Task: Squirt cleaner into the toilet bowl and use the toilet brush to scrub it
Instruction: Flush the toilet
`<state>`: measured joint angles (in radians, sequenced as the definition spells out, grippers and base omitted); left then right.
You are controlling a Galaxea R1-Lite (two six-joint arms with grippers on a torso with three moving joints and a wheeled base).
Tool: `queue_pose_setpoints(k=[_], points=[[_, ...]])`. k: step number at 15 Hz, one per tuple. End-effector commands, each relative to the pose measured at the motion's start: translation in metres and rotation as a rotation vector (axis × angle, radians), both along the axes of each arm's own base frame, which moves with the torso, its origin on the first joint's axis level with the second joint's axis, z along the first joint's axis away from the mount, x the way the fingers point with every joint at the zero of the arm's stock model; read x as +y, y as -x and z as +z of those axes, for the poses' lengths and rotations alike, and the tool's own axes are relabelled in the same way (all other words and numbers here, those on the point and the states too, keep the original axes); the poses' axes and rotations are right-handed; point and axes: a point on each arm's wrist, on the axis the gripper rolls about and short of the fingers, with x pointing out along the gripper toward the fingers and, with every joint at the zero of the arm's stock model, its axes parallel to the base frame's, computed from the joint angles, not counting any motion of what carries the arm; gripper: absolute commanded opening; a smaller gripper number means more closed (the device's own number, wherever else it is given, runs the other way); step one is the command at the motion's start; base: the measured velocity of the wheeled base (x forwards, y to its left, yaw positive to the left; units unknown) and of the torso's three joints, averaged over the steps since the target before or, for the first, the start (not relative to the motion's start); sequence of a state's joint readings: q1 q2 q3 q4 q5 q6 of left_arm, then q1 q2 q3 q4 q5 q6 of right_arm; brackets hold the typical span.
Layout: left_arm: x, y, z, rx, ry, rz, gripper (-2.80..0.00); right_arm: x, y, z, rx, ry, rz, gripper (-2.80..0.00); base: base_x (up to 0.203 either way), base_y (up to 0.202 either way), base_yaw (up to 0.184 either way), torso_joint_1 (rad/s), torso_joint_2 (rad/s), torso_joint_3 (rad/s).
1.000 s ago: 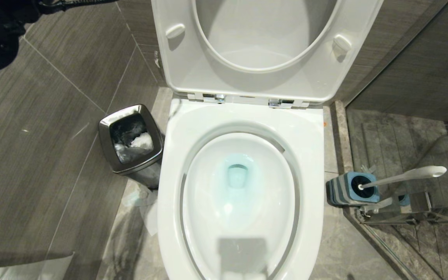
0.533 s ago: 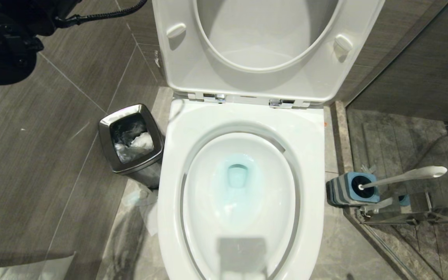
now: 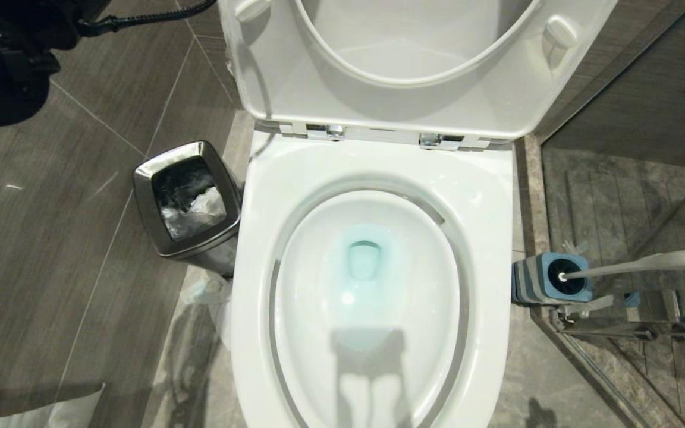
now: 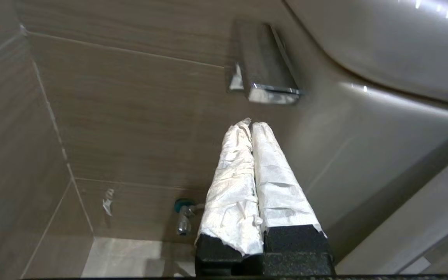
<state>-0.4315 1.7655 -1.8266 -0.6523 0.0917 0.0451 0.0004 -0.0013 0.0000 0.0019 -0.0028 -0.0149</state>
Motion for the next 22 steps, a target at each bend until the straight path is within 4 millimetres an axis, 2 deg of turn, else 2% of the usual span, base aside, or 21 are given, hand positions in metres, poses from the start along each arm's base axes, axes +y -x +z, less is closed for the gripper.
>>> queue_pose_setpoints(k=[1, 4, 8, 19, 22], points=[[0.006, 0.012, 0.009, -0.028, 0.014, 0.005, -2.8, 0.0, 0.0, 0.0, 0.003, 0.0, 0.0, -2.8, 0.0, 0.0, 0.0, -0.004, 0.0, -0.027], [0.014, 0.018, 0.013, -0.036, 0.01, 0.05, -2.8, 0.0, 0.0, -0.001, 0.004, 0.0, 0.001, -2.8, 0.0, 0.0, 0.0, 0.0, 0.0, 0.0], [0.026, 0.011, 0.009, -0.022, -0.017, 0.147, -2.8, 0.0, 0.0, 0.0, 0.002, 0.0, 0.0, -2.8, 0.0, 0.0, 0.0, 0.0, 0.0, 0.0], [0.031, 0.033, 0.026, -0.13, 0.045, 0.132, -2.8, 0.0, 0.0, 0.0, 0.003, 0.0, 0.001, -2.8, 0.0, 0.0, 0.0, 0.0, 0.0, 0.0], [0.026, 0.041, 0.03, -0.156, 0.068, 0.1, -2.8, 0.0, 0.0, -0.001, 0.004, 0.0, 0.001, -2.8, 0.0, 0.0, 0.0, 0.0, 0.0, 0.0]])
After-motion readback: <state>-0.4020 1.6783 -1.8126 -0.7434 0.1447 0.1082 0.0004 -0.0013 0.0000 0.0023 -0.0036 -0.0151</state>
